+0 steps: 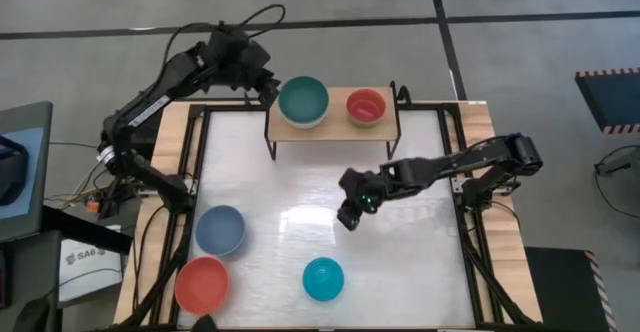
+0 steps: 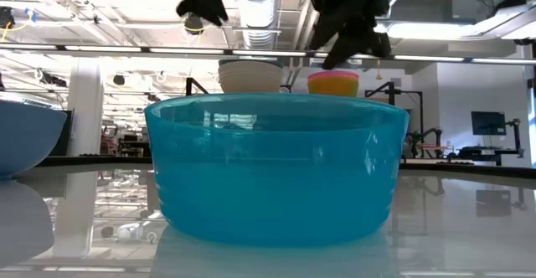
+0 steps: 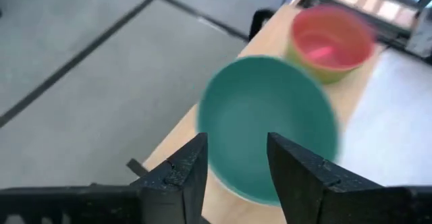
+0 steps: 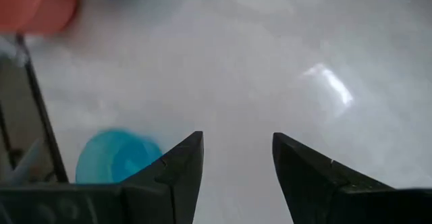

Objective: Place and stack bowls onto a shelf
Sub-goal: Stack the small blue bowl on top of the small red bowl on the shelf

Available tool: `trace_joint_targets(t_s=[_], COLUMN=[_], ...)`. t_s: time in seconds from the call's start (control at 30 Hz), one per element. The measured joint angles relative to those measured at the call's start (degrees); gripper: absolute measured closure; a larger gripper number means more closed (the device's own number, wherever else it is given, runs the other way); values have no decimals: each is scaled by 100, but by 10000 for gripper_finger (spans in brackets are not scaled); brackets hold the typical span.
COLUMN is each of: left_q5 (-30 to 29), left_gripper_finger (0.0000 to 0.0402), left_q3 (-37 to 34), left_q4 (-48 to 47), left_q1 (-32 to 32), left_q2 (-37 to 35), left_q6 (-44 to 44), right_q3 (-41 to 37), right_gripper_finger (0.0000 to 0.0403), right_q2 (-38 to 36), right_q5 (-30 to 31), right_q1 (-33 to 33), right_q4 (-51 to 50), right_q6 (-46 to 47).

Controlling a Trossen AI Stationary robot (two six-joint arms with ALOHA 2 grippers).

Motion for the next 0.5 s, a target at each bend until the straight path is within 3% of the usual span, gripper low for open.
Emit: trace_joint_targets(t_s=[0.23, 0.5], left_q5=[-776, -2015], left_gripper_finger=[273, 274], left_q3=[-762, -2063], left_q4=[85, 62], left_q1=[-934, -2857], left_q2=[-1064, -2177], left_q6=[-1038, -3058], right_q3=[-289, -283], right_gripper_finger=[200, 201], right_q2=[-4, 266], right_q5=[-565, -673], right_q1=[-8, 245], right_q4=[310, 368], right_q6=[-370, -432])
